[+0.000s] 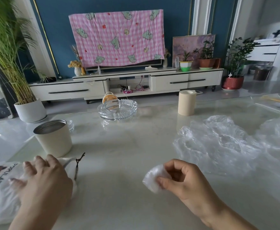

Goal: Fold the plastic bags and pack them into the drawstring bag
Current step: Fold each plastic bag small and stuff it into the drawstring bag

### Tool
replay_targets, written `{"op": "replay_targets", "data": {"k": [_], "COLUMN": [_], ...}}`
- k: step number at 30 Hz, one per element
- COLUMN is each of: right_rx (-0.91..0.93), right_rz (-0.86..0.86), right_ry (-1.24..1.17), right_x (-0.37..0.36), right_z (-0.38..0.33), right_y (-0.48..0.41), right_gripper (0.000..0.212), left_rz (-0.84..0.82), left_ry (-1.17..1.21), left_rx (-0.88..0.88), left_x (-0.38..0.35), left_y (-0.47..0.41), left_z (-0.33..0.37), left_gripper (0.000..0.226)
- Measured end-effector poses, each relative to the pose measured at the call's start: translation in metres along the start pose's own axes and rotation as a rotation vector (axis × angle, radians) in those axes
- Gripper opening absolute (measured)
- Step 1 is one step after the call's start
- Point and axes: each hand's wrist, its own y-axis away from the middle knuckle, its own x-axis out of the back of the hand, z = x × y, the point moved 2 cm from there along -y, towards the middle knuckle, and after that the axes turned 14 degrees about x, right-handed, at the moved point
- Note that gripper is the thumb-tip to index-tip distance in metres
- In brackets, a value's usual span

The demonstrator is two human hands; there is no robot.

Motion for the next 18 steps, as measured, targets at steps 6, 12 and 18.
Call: {"op": "replay_targets", "data": {"k": [6,12,18], "right_rx": [0.063,0.271,0.373], "right_rz": [-0.006,-0.042,-0.024], "right_ry": [-0.089,0.247,0.192], "right_x": [-0.006,-0.015,-0.019], "right_z": [-0.005,-0.001,-0.005], "right_y": [0.001,0.007,0.003], "right_gripper": [0.026,0.023,0.015], "left_rz": [0.166,0.035,0.053], "left_ry": [0.127,0.503,0.797], "left_rx": [-0.252,-0.555,-0.850], "left_x": [0.011,0.004,-0.021], "left_y": [0.032,0.089,0.117], "left_z": [0.016,0.050,0.063], "left_gripper": [0.052,0.092,0.078]}}
